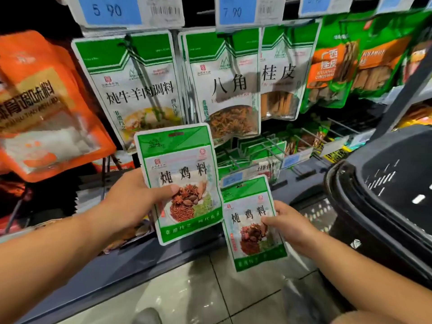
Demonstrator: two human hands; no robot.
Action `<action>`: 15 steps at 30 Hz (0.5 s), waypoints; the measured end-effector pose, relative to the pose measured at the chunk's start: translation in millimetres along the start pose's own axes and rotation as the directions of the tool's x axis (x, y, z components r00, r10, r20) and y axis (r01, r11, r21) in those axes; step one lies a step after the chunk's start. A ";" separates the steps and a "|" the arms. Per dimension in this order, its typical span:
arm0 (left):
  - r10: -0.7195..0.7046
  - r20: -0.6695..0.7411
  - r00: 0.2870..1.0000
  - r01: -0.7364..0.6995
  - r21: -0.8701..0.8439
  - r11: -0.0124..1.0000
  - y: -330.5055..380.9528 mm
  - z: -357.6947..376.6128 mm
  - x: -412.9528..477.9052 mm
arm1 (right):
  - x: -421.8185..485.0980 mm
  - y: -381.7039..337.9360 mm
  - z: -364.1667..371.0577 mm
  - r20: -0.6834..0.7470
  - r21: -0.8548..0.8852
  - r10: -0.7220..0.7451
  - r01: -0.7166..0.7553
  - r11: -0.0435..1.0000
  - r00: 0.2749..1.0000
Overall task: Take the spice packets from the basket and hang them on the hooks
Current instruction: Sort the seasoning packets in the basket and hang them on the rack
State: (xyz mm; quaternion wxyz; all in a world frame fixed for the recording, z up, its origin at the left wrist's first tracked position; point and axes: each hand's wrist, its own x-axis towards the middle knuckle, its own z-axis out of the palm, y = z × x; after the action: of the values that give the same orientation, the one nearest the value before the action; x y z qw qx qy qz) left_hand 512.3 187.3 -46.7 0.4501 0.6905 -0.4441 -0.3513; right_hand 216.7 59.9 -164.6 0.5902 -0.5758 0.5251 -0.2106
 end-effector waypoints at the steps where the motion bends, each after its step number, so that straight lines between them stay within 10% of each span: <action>1: 0.003 0.003 1.000 -0.003 -0.001 1.000 0.7 -0.1 0.1 | 3.9 -0.5 2.7 0.013 0.001 -0.001 0.001 1.000 1.000; 15: -0.084 -0.006 0.996 0.082 -0.116 0.990 -4.8 -2.5 -1.4 | 27.1 10.5 10.3 0.104 0.108 -0.020 0.009 0.994 0.994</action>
State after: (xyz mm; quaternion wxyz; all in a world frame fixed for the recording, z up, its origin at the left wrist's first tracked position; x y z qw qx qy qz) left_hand 515.5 190.4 -50.2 0.4767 0.6832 -0.3914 -0.3909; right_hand 231.6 44.1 -186.4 0.6454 -0.5573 0.4771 -0.2125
